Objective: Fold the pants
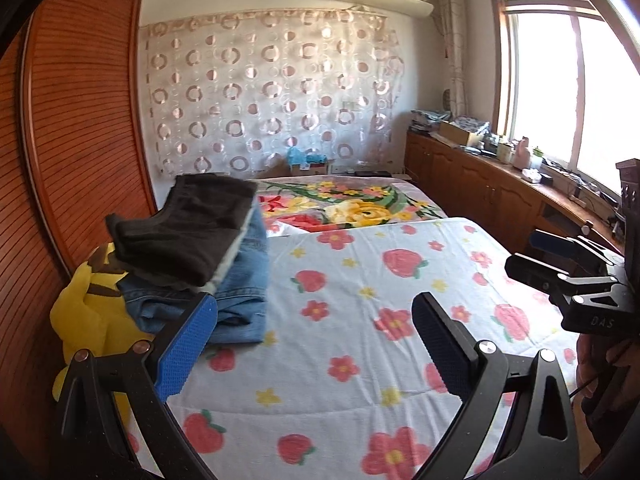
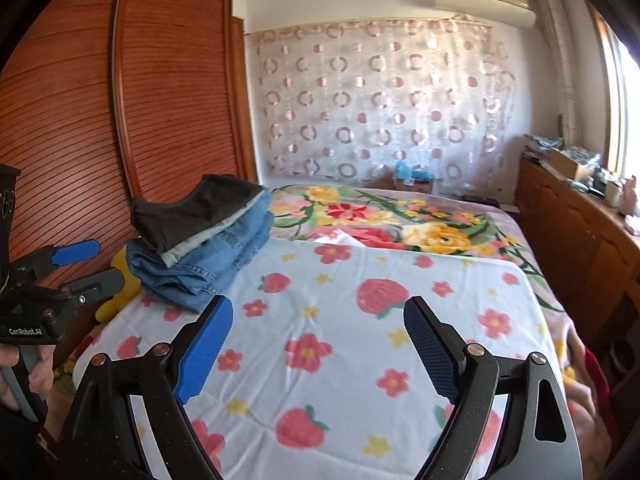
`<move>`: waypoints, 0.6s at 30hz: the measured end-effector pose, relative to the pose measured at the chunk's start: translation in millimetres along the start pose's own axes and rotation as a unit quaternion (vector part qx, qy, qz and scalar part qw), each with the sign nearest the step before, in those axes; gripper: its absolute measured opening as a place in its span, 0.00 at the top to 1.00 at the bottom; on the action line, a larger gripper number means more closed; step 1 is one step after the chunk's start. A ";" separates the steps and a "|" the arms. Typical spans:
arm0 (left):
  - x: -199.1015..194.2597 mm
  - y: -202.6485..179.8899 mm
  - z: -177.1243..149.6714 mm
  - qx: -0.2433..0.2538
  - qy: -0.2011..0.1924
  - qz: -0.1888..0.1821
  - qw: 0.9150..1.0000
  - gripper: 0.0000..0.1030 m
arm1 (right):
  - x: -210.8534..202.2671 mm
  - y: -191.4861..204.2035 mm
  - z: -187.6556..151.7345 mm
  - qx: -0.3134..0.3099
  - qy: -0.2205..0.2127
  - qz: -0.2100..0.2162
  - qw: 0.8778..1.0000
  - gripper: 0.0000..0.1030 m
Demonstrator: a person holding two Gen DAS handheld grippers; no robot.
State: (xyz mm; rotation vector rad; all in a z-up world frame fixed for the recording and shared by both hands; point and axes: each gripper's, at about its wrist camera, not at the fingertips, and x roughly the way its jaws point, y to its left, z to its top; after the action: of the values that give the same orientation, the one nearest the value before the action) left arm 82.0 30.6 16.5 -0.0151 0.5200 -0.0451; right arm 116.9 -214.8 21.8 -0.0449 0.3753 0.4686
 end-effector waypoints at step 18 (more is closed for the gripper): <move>-21.9 -55.8 28.7 0.021 -0.021 -0.037 0.999 0.05 | -55.7 17.7 -20.6 0.034 -0.036 -0.056 0.997 0.09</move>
State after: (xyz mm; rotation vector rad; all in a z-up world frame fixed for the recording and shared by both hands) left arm 75.2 -24.0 53.7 0.0054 0.4771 -0.1279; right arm 56.0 -225.6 23.6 0.0174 0.3160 0.3459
